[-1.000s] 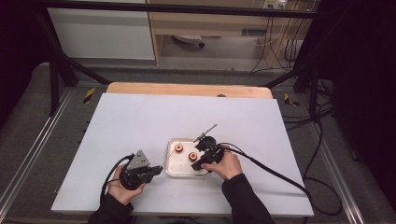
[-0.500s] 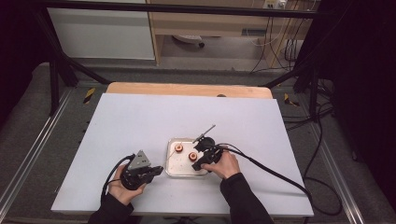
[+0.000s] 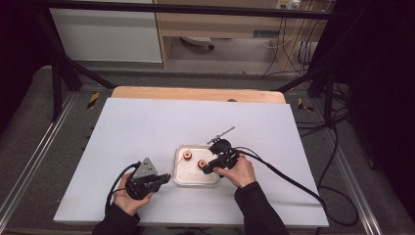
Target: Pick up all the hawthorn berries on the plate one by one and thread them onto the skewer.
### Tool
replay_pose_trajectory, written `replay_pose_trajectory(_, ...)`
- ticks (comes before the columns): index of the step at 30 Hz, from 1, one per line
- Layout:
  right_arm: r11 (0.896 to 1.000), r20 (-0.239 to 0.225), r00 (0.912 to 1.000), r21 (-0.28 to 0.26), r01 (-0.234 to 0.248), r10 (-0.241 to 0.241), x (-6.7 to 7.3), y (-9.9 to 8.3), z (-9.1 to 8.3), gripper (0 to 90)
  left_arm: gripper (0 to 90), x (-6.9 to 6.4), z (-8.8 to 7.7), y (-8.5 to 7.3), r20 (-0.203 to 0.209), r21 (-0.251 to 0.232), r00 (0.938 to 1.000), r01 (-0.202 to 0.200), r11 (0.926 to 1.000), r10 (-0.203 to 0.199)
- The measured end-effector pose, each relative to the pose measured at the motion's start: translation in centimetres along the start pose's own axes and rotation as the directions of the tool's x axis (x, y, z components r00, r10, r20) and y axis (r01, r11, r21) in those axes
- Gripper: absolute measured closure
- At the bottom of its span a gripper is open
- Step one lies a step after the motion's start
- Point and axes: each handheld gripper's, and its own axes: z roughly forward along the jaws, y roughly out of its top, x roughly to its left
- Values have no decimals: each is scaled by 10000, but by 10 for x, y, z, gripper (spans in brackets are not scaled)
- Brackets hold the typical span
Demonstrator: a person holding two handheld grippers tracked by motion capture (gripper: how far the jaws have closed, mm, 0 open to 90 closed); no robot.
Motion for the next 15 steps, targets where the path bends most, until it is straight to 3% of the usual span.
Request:
replay_pose_trajectory(4, 9929, -365, 9986, -1109, -429, 390, 1, 0, -17, 599, 884, 0, -2, 0, -37, -108, 9999, 153, 9998, -153)
replay_pose_trajectory(8, 9680, -821, 9938, -2336, -920, 746, -2, -3, -27, 600, 885, 0, -5, 0, -112, -273, 9992, 393, 9989, -396)
replay_pose_trajectory(11, 9364, -1249, 9858, -3187, -1468, 1121, -5, -8, -30, 600, 885, 0, -7, 0, -181, -364, 9980, 601, 9975, -608)
replay_pose_trajectory(15, 8793, -1846, 9711, -4237, -2175, 1513, -10, -13, -31, 600, 885, 0, -7, -1, -278, -420, 9962, 809, 9958, -821)
